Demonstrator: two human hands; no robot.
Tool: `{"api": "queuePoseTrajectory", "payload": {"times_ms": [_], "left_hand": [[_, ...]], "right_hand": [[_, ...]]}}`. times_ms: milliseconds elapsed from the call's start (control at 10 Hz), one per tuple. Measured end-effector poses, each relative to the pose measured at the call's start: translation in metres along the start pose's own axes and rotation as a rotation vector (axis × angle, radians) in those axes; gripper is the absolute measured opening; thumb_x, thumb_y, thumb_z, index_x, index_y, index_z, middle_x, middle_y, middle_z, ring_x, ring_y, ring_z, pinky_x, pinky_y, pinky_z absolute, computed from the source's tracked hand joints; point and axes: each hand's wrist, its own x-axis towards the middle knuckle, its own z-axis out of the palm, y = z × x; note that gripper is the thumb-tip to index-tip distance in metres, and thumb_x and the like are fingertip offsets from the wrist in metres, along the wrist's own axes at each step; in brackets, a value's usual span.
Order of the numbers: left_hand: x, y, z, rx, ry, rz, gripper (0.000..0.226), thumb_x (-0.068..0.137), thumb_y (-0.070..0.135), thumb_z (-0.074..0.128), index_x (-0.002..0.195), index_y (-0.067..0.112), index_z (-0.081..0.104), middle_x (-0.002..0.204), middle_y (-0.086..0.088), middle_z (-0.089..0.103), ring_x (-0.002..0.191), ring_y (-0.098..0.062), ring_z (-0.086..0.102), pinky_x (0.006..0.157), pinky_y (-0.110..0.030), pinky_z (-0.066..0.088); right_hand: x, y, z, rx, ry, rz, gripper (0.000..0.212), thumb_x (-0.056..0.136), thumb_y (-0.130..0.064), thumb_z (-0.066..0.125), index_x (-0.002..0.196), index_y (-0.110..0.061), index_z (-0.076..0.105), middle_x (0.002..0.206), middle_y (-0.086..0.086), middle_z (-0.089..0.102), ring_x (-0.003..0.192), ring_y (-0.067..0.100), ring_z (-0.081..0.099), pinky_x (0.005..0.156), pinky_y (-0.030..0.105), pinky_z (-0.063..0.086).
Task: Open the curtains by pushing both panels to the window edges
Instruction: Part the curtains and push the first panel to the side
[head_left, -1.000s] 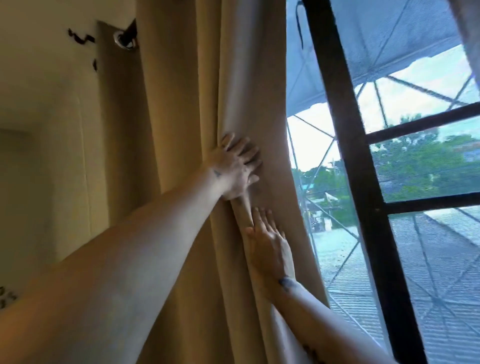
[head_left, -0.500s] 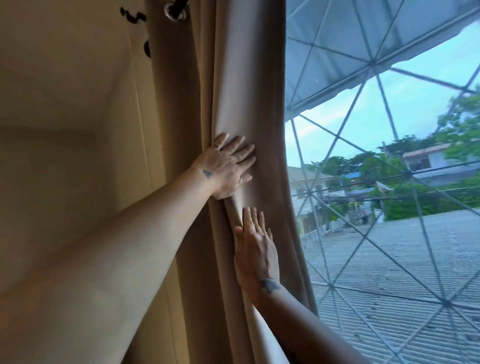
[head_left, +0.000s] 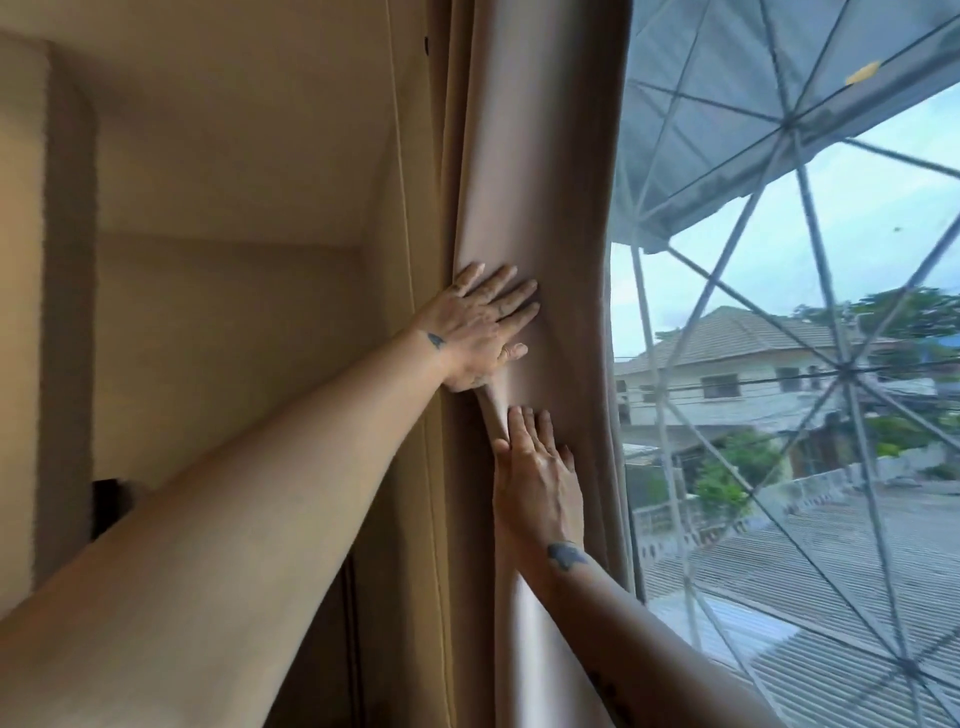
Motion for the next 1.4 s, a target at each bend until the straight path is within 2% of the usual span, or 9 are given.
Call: {"api": "queuePoseTrajectory", "payload": {"times_ms": [200,300,600,1400], "left_hand": [[0.008,-0.008,0.028,0.023,-0.093,-0.04,0.057,0.103,0.041,0.016,0.152,0.017,-0.002,0.163,-0.002,-0.009,0.15,-0.022,-0.011,0.121,-0.042,-0.005],[0.01,-0.011,0.042,0.026,-0.143,-0.059,0.057,0.104,0.04,0.016,0.152,0.017,-0.004,0.163,-0.002,-0.011,0.15,-0.021,-0.012,0.121,-0.042,-0.007],[0.014,-0.015,0.075,-0.005,-0.221,-0.096,0.058,0.104,0.039,0.016,0.152,0.015,-0.005,0.162,-0.002,-0.013,0.149,-0.02,-0.015,0.121,-0.041,-0.01],[0.006,-0.016,0.078,-0.069,-0.248,-0.111,0.057,0.104,0.038,0.015,0.152,0.014,-0.006,0.162,-0.002,-0.014,0.149,-0.02,-0.017,0.122,-0.04,-0.01]], "right_hand": [[0.019,0.008,0.029,0.085,-0.076,-0.003,0.059,0.089,-0.033,0.014,0.142,-0.01,0.025,0.154,0.01,0.029,0.145,0.025,0.015,0.116,0.046,0.018],[0.027,0.011,0.042,0.093,-0.141,0.008,0.045,0.101,-0.026,0.023,0.143,-0.011,0.022,0.156,0.008,0.024,0.146,0.024,0.01,0.117,0.043,0.014],[0.039,0.018,0.065,0.094,-0.213,0.003,0.044,0.101,-0.023,0.028,0.143,-0.013,0.022,0.156,0.007,0.022,0.146,0.022,0.009,0.118,0.043,0.012],[0.039,0.017,0.065,0.032,-0.247,-0.015,0.042,0.1,-0.023,0.03,0.14,-0.011,0.028,0.15,0.011,0.034,0.142,0.026,0.021,0.112,0.046,0.023]]}}
